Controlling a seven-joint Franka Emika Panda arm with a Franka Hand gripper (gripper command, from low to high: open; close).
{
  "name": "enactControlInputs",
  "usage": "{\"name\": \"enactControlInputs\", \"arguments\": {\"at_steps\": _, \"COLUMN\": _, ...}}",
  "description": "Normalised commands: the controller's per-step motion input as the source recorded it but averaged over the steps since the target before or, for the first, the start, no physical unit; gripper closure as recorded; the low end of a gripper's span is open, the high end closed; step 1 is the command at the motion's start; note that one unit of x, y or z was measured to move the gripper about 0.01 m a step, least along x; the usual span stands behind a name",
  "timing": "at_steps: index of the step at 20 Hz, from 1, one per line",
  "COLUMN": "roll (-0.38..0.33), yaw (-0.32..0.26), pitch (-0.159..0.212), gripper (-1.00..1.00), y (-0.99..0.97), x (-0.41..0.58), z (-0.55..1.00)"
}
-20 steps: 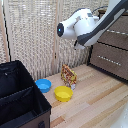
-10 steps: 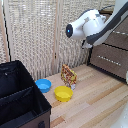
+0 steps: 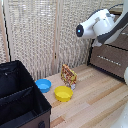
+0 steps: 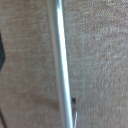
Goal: Locate and clasp the grip of the topmost drawer. Steadily and circumspectly yank the drawer open. Discover and seize the nutrition bar using your clamp. Deposit the nutrition bar in the accessible drawer. Unclench the nutrition bar.
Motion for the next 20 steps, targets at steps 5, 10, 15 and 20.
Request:
{"name": "enactControlInputs", "arguments": {"at_steps": 5, "roll": -0.084, "yaw": 0.043, "pitch": 0.026, "gripper": 1.0, "y": -0.33, "x": 0.021, "z": 0.08}}
{"name": "enactControlInputs", "arguments": {"at_steps": 10, "roll": 0.005, "yaw": -0.032, "pitch": 0.0, "gripper": 1.0, "y": -0.02, "x": 0.039, "z": -0.05}}
{"name": "enactControlInputs", "arguments": {"at_steps": 15, "roll": 0.002, "yaw": 0.015, "pitch": 0.0, "gripper": 1.0, "y": -0.05, "x": -0.031, "z": 0.0}}
{"name": "enactControlInputs", "arguments": {"at_steps": 20, "roll": -0.048, "yaw": 0.086, "pitch": 0.0, "gripper": 1.0, "y": 0.03, "x": -0.1, "z": 0.0}}
